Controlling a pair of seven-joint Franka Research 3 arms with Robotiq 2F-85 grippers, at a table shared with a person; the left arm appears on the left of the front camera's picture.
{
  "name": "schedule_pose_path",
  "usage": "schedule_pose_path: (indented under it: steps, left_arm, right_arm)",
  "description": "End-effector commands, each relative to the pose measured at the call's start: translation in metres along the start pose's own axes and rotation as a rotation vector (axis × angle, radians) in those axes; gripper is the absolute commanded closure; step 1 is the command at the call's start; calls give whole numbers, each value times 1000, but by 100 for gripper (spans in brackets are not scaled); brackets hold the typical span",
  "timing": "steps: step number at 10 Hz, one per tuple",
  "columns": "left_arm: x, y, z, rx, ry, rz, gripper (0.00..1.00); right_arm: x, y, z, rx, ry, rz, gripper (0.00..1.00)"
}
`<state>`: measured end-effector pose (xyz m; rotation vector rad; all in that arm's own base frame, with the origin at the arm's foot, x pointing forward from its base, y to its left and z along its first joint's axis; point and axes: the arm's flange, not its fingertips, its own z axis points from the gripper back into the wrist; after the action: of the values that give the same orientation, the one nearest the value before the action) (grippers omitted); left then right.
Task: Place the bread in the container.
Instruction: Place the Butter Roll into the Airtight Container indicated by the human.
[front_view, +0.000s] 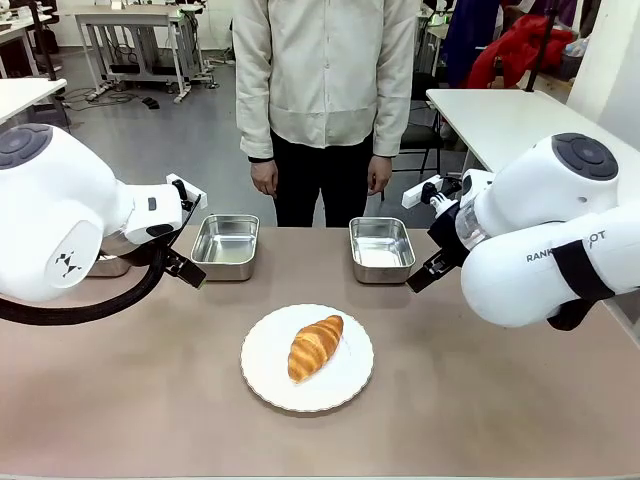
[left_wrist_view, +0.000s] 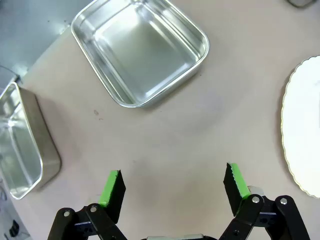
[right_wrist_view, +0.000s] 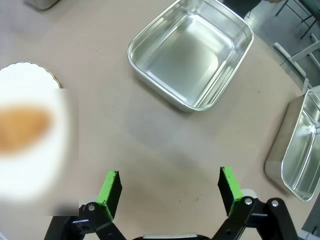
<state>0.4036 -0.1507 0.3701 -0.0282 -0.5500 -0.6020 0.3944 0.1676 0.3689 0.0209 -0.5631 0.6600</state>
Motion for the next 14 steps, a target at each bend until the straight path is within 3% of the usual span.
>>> schedule_pose_path:
  steps: [1, 4, 5, 8, 10, 12, 13, 14]
  left_arm:
    - [11, 13, 19, -92, -4, 2, 0]
    - [52, 77, 84, -159, -42, 12, 0]
    - [61, 104, 100, -232, -16, -15, 0]
    - [54, 201, 130, -496, -55, -182, 0]
    - [29, 247, 132, -537, -135, -275, 0]
    - [7, 250, 129, -512, -248, -360, 0]
    - [13, 247, 141, -522, -151, -285, 0]
    - [13, 247, 141, -522, -151, -285, 0]
  right_arm:
    - [15, -15, 18, -10, -27, -19, 0]
    - [52, -85, 71, -4, -77, -104, 0]
    - [55, -112, 87, 42, -94, -111, 0]
    - [32, -192, 124, 181, -147, -66, 0]
    - [5, -221, 131, 277, -199, -3, 0]
    - [-14, -216, 127, 281, -245, 44, 0]
    - [-2, -218, 139, 238, -198, -17, 0]
    - [-2, -218, 139, 238, -198, -17, 0]
